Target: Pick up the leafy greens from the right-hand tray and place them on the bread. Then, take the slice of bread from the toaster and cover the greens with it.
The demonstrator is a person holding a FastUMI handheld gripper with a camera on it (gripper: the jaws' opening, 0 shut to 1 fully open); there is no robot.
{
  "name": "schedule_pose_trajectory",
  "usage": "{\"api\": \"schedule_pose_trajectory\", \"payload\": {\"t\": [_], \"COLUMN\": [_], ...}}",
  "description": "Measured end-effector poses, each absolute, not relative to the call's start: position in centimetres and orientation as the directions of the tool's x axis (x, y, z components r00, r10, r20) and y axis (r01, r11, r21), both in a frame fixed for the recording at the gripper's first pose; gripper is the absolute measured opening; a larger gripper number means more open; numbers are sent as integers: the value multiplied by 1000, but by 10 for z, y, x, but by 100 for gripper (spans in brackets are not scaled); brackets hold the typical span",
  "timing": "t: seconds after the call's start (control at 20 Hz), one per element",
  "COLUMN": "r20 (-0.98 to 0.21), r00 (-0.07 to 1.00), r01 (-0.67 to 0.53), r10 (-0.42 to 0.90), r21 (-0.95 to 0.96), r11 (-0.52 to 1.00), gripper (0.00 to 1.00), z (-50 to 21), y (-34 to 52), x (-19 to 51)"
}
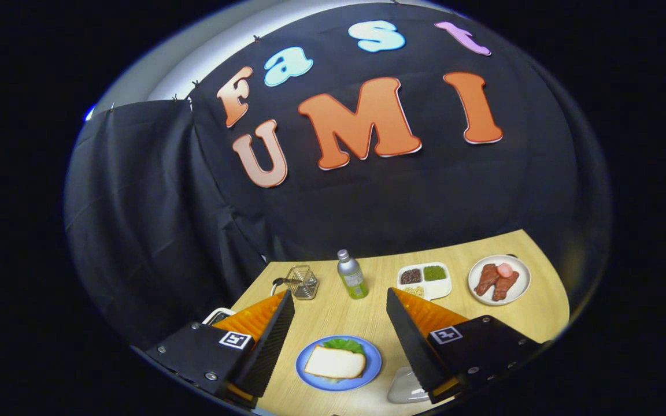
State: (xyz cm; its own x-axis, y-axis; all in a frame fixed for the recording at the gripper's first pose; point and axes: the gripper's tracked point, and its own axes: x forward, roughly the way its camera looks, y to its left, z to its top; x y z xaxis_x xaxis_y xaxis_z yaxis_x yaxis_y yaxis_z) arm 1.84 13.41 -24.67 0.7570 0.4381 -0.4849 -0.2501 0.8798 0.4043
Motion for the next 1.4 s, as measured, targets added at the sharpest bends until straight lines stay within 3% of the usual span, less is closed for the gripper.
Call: {"api": "schedule_pose_trajectory", "payload": {"t": [0.6,1.4], "r20": [-195,-40], "r00": [964,992], "r01": [-156,-116], "r10": [182,121], "r21": [143,102], "r11": [977,988], "gripper": [97,98], "z": [-102,-18], "y": [36,20], "x": [42,13]}}
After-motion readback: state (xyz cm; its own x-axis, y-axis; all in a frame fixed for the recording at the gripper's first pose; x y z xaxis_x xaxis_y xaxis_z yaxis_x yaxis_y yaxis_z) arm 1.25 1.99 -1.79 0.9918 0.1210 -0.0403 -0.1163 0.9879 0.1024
